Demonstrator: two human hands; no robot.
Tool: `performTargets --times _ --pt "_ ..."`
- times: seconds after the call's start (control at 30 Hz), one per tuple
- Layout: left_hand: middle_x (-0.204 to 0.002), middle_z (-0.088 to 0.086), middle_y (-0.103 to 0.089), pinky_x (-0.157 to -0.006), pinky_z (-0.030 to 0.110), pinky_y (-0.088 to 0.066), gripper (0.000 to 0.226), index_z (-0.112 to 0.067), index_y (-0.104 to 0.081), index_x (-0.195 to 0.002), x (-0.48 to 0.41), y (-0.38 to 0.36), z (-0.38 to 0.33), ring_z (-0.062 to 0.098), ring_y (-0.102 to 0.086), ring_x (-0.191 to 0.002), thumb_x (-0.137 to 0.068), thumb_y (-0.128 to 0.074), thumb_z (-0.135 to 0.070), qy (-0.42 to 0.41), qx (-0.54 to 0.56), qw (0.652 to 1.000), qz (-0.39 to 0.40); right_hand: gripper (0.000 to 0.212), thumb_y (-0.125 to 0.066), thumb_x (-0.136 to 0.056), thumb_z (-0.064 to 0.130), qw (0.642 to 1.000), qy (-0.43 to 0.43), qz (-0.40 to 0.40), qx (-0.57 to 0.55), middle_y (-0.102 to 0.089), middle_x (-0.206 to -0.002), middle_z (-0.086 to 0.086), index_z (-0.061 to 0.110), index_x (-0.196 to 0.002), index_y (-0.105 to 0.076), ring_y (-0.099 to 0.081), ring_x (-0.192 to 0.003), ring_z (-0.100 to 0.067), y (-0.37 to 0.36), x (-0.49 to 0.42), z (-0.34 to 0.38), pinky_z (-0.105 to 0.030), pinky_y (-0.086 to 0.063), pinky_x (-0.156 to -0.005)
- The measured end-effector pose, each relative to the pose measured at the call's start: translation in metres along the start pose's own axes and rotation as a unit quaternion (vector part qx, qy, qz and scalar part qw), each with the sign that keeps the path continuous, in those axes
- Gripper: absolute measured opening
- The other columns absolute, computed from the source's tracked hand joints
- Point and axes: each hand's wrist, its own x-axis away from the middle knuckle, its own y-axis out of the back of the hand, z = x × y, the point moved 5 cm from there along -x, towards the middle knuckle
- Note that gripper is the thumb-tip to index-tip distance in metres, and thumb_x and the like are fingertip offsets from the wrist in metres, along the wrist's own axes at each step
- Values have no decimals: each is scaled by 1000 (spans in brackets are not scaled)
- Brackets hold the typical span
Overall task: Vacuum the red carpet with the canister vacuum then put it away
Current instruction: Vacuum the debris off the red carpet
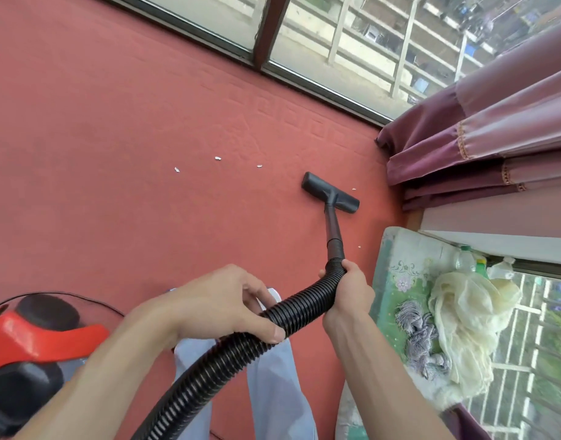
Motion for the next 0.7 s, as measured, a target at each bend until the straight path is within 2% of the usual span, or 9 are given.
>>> performTargets --times 0.07,0.17,0.3,0.37,0.47,0.57,0.63,0.7 --pt "-91 1 -77 -52 12 -46 25 -24 -78 -99 7 9 1 2 -67 -67 -75 -86 -27 -1 -2 1000 11 16 -61 -87 12 1000 -18 -2 -17 -62 -71 -20 6 -73 -56 -52 -51 -24 2 11 -8 -30 -44 -54" --pt "-90 -3 -76 -51 8 -43 26 -26 -78 -100 9 18 0 -1 -66 -65 -76 -85 -28 -4 0 1000 -8 13 -59 -88 11 998 -32 11 -44 -61 -72 -19 7 -76 -57 -53 -50 -23 -6 18 -6 -27 -44 -48" --pt "-86 -7 -77 -70 21 -54 22 -32 -77 -96 -5 21 -7 4 -71 -73 -76 -84 -32 -30 20 997 -69 8 -59 -90 12 996 -38 59 -59 -60 -77 -16 5 -88 -56 -56 -55 -21 -32 -1 12 -28 -46 -52" --pt "-80 -10 -75 -70 20 -52 20 -32 -76 -95 -17 19 -10 1 -70 -71 -76 -83 -34 -35 18 992 -117 18 -60 -90 18 994 -32 99 -20 -63 -87 -16 5 -103 -59 -58 -63 -21 -46 -22 22 -30 -50 -59" --pt "-78 -12 -75 -61 14 -49 20 -29 -75 -97 -33 12 -14 -3 -68 -65 -78 -81 -34 -36 25 988 -150 41 -62 -87 30 987 -34 142 72 -67 -107 -13 9 -123 -59 -60 -79 -21 -56 -51 33 -30 -52 -65" --pt "-80 -9 -76 -61 15 -51 22 -26 -77 -97 -37 10 -11 -2 -69 -65 -77 -83 -30 -37 49 988 -145 49 -62 -86 35 976 -46 179 111 -62 -99 -9 9 -127 -59 -54 -68 -16 -53 -59 36 -24 -49 -58" --pt "-81 -8 -77 -67 21 -53 22 -26 -77 -93 -31 10 -8 3 -71 -71 -74 -85 -30 -33 55 991 -113 41 -60 -86 33 972 -68 203 97 -63 -91 -7 11 -120 -60 -54 -63 -15 -45 -50 32 -24 -46 -55" --pt "-84 -3 -77 -68 25 -53 24 -23 -77 -93 -19 12 -7 9 -72 -74 -72 -87 -27 -28 61 996 -54 34 -59 -84 32 966 -86 229 83 -62 -82 -6 12 -112 -58 -55 -63 -16 -32 -37 24 -23 -45 -50"
